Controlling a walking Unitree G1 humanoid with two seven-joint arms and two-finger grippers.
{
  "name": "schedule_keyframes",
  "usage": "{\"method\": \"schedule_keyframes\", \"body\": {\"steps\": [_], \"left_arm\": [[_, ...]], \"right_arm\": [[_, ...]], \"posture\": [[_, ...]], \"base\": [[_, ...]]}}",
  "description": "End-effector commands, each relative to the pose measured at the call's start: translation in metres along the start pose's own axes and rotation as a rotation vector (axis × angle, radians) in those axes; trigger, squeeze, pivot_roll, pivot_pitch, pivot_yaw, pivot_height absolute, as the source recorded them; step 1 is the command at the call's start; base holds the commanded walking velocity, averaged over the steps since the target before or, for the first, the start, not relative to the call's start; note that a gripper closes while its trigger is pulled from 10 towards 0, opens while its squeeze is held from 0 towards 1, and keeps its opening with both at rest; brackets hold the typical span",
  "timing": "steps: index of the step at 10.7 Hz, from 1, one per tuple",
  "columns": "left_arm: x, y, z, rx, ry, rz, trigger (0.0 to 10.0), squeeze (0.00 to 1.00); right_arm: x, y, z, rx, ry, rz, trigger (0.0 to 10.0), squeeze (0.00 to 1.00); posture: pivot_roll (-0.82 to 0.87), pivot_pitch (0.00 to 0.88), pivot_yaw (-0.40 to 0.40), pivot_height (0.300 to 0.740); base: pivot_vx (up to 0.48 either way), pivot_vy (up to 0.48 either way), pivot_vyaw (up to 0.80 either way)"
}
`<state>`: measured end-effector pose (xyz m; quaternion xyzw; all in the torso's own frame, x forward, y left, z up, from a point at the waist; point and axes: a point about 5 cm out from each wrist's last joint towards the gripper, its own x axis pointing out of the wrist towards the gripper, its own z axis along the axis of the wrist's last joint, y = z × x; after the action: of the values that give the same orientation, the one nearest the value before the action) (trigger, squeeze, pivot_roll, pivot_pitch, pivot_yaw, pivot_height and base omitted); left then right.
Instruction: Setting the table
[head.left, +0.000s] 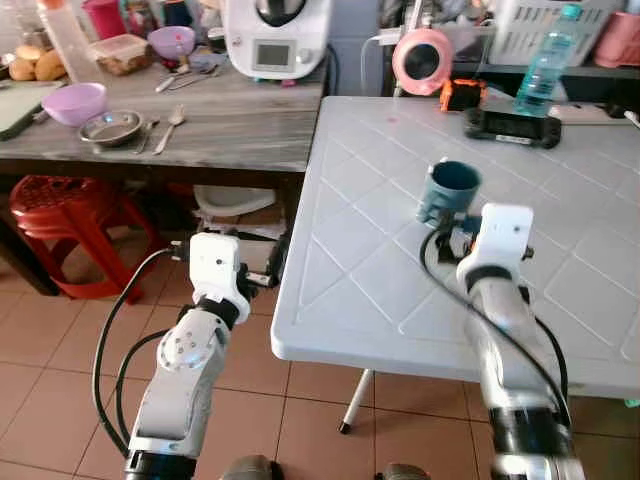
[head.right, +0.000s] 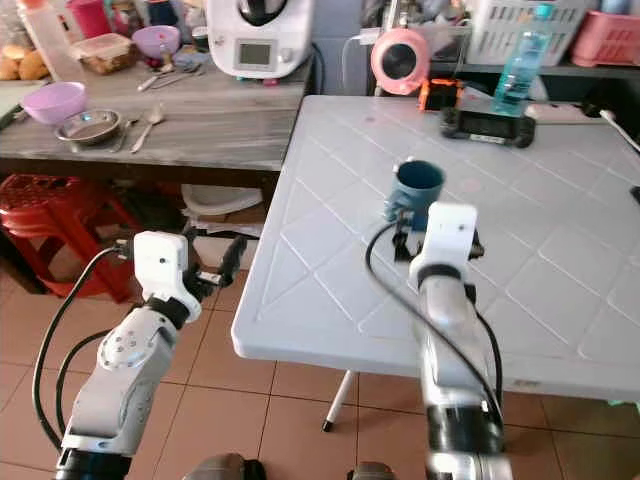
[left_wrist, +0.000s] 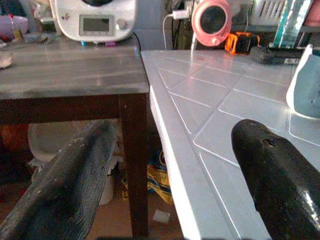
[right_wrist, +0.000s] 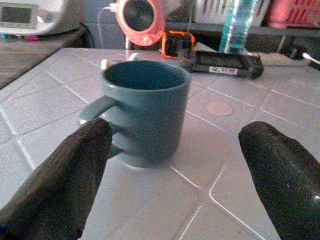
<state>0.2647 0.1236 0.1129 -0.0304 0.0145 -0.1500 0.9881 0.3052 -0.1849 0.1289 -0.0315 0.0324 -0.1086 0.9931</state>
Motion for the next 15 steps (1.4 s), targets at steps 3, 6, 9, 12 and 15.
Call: {"method": "schedule_keyframes", "body": {"steps": [3, 6, 9, 12, 15], "left_arm": [[-0.005, 0.001, 0.003, 0.01, 0.018, -0.015, 10.0, 0.0], [-0.012, 0.002, 0.004, 0.02, 0.047, -0.023, 10.0, 0.0], [-0.019, 0.004, 0.005, 0.029, 0.069, -0.024, 10.0, 0.0], [-0.02, 0.003, 0.005, 0.032, 0.077, -0.035, 10.0, 0.0], [-0.019, 0.003, 0.006, 0.034, 0.083, -0.04, 10.0, 0.0]], "right_arm": [[0.005, 0.007, 0.003, 0.037, 0.032, 0.011, 10.0, 0.0], [0.006, 0.033, 0.004, 0.038, 0.075, 0.12, 10.0, 0.0], [0.004, 0.047, 0.003, 0.024, 0.105, 0.208, 10.0, 0.0], [0.007, 0.012, 0.009, 0.001, 0.058, 0.045, 10.0, 0.0], [0.015, -0.02, 0.018, -0.042, 0.009, -0.067, 10.0, 0.0]], "posture": [[-0.02, 0.045, 0.062, 0.74], [0.0, 0.08, 0.072, 0.74], [0.02, 0.098, 0.076, 0.74], [0.02, 0.1, 0.078, 0.74], [0.02, 0.098, 0.075, 0.74]], "base": [[0.0, 0.0, 0.0], [0.0, 0.0, 0.0], [0.0, 0.0, 0.0], [0.0, 0.0, 0.0], [0.0, 0.0, 0.0]]}}
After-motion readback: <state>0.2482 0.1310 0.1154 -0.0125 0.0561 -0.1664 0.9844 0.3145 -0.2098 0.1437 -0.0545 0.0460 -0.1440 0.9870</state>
